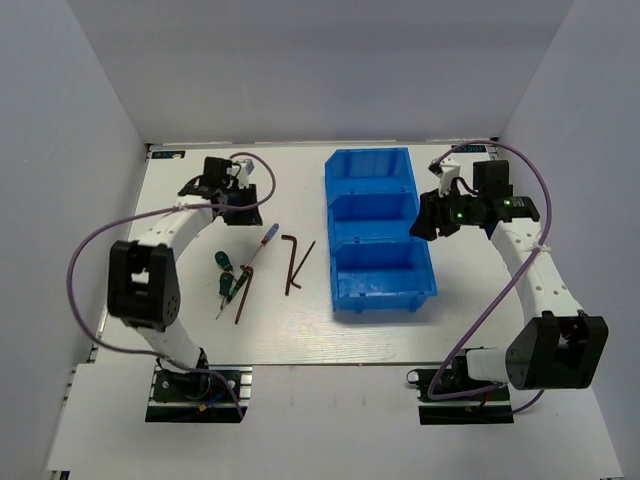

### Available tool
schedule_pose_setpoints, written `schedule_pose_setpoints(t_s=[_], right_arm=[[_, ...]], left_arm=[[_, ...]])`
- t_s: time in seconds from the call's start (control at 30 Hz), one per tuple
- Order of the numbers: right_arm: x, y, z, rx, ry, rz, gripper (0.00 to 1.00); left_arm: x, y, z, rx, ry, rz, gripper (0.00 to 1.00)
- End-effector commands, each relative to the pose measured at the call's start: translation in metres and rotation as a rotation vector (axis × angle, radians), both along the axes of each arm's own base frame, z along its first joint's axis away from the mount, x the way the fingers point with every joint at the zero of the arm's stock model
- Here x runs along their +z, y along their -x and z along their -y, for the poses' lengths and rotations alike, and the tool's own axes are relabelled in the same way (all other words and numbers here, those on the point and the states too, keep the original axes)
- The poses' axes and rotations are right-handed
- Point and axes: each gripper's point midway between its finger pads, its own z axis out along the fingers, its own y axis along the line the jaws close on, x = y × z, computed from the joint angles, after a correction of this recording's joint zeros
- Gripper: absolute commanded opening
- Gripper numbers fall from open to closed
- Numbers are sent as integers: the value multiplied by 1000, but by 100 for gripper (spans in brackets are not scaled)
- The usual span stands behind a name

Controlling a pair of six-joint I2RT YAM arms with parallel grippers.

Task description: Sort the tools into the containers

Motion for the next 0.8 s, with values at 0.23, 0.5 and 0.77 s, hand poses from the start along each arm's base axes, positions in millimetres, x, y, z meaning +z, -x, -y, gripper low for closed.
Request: schedule_pose_setpoints(t_s=[0.23,0.5,0.77], right_arm=[[-7,-1,2,-21,8,1,62],[-15,-4,1,-27,2,-22,62],[-17,-11,-1,-29,-12,-44,62]], left_arm=[[-60,-17,0,-130,-252,-148,59],[-86,-22,6,-179,-339,-162,59],[-109,-14,-9,-166,-505,-175,23]])
